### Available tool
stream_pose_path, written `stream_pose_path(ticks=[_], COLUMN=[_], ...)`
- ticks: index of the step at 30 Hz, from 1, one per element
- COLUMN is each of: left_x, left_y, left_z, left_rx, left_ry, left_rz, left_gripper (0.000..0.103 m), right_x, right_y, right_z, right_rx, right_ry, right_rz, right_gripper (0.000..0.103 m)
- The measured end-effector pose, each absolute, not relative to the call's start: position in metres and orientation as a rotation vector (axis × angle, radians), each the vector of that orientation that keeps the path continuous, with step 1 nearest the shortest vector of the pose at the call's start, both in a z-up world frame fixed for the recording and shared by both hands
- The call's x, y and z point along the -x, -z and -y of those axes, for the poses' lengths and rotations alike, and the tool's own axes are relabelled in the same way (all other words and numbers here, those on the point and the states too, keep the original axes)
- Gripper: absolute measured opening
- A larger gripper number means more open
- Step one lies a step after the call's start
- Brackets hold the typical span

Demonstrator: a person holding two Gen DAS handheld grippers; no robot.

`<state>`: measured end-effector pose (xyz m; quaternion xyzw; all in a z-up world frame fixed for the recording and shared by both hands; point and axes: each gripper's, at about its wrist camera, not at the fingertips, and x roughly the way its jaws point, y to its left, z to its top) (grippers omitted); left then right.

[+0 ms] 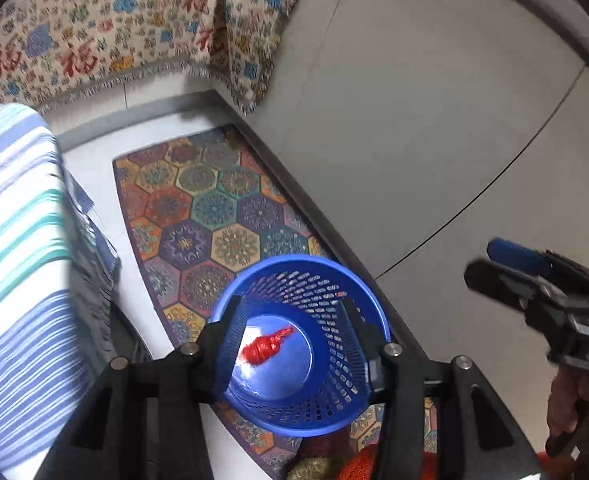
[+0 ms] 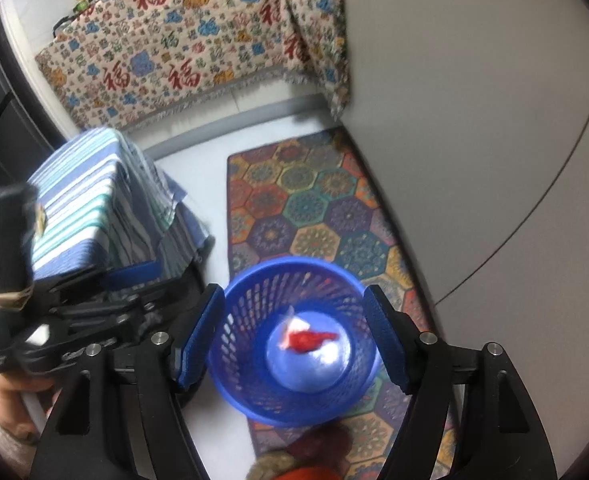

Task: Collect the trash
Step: 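Carry both bags over the blue wastebasket and open both tools to drop them, then move both tools back over the table toward the remaining trash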

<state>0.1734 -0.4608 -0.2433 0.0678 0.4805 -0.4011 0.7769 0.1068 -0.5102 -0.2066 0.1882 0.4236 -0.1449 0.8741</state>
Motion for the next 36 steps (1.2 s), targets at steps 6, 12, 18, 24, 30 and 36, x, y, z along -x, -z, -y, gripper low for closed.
stream_pose_path(ticks=[6, 12, 18, 24, 30, 36], left_x=[-0.145, -0.122, -0.116, -0.118, -0.128, -0.140], left_y=[0.195, 0.178, 0.184, 0.191, 0.201, 0.212], left_z=[0.392, 0.305, 0.214, 0.117, 0.055, 0.028], left_rx=[-0.091, -0.070, -0.127, -0.102, -0.096, -0.093], left_ry=[0.825, 0.713, 0.540, 0.382, 0.228, 0.171], left_rz=[-0.920, -0.883, -0.903, -0.908, -0.892, -0.907], left_gripper=[0.062, 0.069, 0.070, 0.070, 0.070, 0.079], right_x=[-0.100, -0.100, -0.123, -0.164, -0.197, -0.230], right_y=[0.173, 0.138, 0.115, 0.111, 0.130, 0.171], right_z=[0.497, 0.458, 0.389, 0.296, 0.207, 0.157], right_rx=[-0.350, -0.230, -0.137, -0.107, -0.045, -0.012], right_ry=[0.371, 0.425, 0.347, 0.161, -0.008, -0.103], right_rz=[-0.739, -0.604, -0.542, -0.568, -0.657, -0.814], right_gripper=[0.092, 0.097, 0.098, 0.098, 0.098, 0.098])
